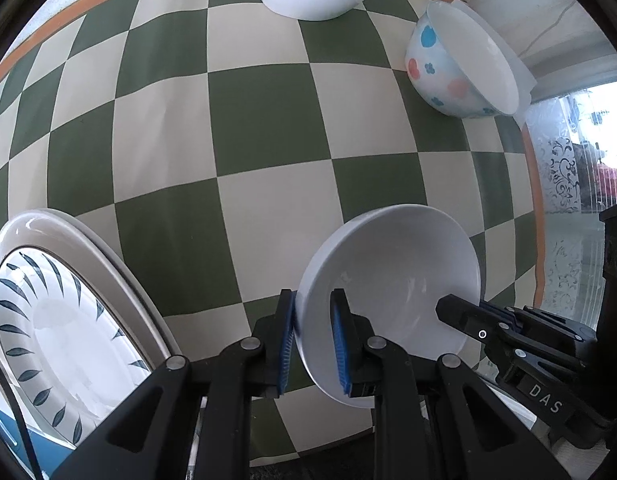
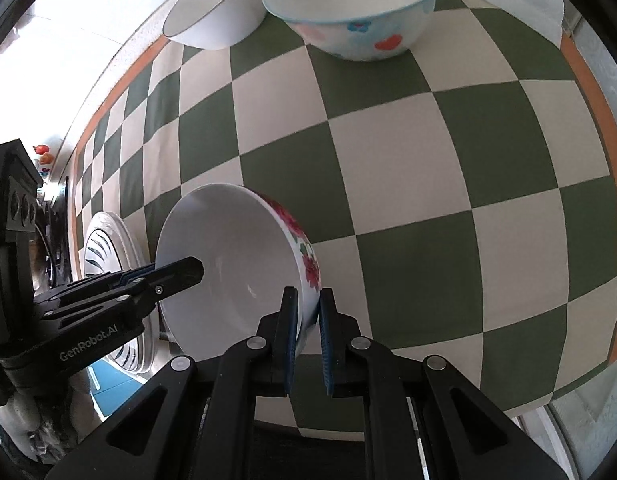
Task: Organize plates and bowls
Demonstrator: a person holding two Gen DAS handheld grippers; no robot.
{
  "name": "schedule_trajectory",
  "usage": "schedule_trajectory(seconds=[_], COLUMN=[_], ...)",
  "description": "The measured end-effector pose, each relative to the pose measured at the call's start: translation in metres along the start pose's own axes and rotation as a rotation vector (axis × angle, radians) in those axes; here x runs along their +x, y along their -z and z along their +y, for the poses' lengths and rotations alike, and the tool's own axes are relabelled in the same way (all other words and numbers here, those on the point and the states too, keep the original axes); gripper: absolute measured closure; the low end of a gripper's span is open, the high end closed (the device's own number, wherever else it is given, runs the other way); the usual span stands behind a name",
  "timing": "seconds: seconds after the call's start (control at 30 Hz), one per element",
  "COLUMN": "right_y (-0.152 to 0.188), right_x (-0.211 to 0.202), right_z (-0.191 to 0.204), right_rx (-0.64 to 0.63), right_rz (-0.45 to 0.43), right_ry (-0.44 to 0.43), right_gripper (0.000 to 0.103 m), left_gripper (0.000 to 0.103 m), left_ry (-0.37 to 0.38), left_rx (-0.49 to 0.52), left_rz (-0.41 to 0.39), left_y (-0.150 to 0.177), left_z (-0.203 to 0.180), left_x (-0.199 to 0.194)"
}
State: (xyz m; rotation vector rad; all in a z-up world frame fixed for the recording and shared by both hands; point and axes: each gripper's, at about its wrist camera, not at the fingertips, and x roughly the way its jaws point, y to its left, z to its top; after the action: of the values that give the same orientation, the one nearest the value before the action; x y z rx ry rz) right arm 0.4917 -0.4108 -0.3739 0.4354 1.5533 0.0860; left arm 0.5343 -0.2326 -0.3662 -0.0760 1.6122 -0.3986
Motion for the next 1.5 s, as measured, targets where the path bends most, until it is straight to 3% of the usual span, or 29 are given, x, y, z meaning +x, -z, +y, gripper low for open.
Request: schedule_trajectory(seconds=[0.33, 0.47, 0.6, 0.67, 0.77, 0.83, 1.0, 1.3, 1.5], right_y=[-0.002, -0.005, -0.011, -0.018, -0.037, -0.056, -0.108, -0.168, -0.186], right_x=[0.001, -0.001, -0.032, -0.055, -0.086, -0.097, -0.099, -0.062, -0.039], right_z=[0.004, 0.001, -0.008, -0.015, -0.028, -0.038, -0.064, -0.082, -0.085], right_rx=[-0.001, 0.007, 0.019, 0.038, 0.075, 0.094, 0.148, 0.159, 0.154], right_rz=[0.001, 0.050, 0.013, -0.033, -0.107, -0.145, -0.172, -0.122, -0.090], right_ry=[0.017, -0.001, -0.025, -0.032, -0.051, -0.041, -0.039, -0.025, -0.005], right_gripper=[0.091, 0.091, 0.091, 0.091, 0.081, 0.073, 0.072, 0.072, 0.072], left_gripper=[0.087, 0.086, 0.083, 0.074, 0.070, 0.070, 0.070, 0.070, 0.072], left_ry=[0.012, 0.023, 0.038, 0.055, 0.074, 0.089, 0.167, 0.167, 0.144], left_rx=[-0.004, -0.056, -0.079, -0.079, -0.083, -0.087, -0.086, -0.098, -0.098], left_rz=[0.004, 0.039, -0.054, -0.106, -0.136, -0.127, -0.056, 0.002, 0.025], left_y=[0.004, 0.006, 0.003, -0.007, -0.034, -0.053, -0.106, -0.163, -0.183], left_z=[0.006, 0.016, 0.014, 0.009, 0.000, -0.007, -0.024, -0.046, -0.055], left_x=[-0.003, -0.020, -0.060, -0.078, -0.086, -0.080, -0.050, -0.009, 0.013])
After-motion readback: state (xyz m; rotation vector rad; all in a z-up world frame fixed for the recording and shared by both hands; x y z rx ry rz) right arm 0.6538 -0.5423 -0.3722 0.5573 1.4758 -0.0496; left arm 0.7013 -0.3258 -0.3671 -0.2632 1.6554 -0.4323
